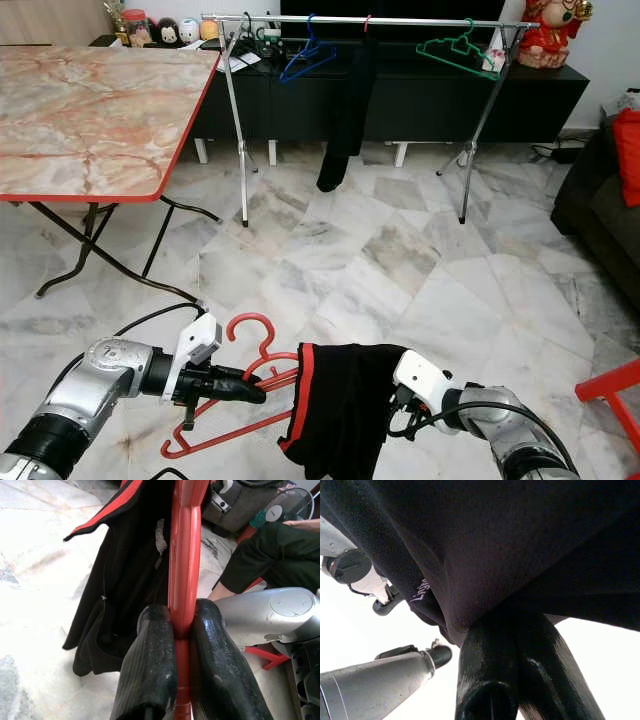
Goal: Hang hanger
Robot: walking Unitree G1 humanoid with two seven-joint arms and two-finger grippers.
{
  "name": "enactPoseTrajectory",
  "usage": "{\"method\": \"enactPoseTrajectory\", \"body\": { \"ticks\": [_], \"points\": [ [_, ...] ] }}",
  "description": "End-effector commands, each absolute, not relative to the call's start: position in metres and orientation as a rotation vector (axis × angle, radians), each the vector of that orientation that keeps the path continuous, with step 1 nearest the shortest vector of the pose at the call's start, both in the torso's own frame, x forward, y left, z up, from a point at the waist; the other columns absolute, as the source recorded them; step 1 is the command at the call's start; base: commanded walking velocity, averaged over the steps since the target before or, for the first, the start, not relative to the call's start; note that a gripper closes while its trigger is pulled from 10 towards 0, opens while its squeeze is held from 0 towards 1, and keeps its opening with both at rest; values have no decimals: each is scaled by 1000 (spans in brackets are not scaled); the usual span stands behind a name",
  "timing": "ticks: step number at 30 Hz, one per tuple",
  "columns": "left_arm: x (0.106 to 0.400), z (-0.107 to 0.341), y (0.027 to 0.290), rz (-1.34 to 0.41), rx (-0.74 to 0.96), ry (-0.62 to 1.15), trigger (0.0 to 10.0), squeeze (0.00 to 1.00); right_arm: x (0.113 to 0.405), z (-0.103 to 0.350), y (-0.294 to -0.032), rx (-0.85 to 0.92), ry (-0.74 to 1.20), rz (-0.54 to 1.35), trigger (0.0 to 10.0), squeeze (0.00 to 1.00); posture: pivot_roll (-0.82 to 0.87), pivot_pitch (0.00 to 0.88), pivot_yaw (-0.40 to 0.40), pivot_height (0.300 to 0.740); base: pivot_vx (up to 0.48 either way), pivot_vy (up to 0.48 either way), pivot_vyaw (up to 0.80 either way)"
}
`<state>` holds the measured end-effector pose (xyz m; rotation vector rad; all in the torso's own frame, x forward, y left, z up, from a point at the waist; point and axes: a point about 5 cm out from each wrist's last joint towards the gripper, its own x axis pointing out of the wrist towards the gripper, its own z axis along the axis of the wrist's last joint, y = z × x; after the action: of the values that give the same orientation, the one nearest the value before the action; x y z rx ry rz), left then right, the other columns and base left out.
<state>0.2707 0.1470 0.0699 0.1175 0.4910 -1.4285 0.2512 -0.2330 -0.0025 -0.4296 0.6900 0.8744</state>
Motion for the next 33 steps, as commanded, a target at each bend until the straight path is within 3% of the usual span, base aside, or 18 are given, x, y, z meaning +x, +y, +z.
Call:
{"method": "enactPoseTrajectory", "body": {
  "ticks": [1,12,23,33],
  "points": [
    [272,81,141,-1462,102,427,0,0,254,-1,-234,-409,686,857,0,0,-80,0,-72,727,0,0,0],
    [271,80,141,-1465,110,437,0,0,255,-1,-232,-410,683,859,0,0,-79,0,-74,727,0,0,0],
    [272,54,157,-1342,326,568,0,0,254,-1,-234,-443,701,861,0,0,-79,0,-74,727,0,0,0],
    [274,48,159,-1293,358,569,0,0,253,-2,-237,-481,728,871,0,0,-80,3,-78,727,0,0,0]
  ]
}}
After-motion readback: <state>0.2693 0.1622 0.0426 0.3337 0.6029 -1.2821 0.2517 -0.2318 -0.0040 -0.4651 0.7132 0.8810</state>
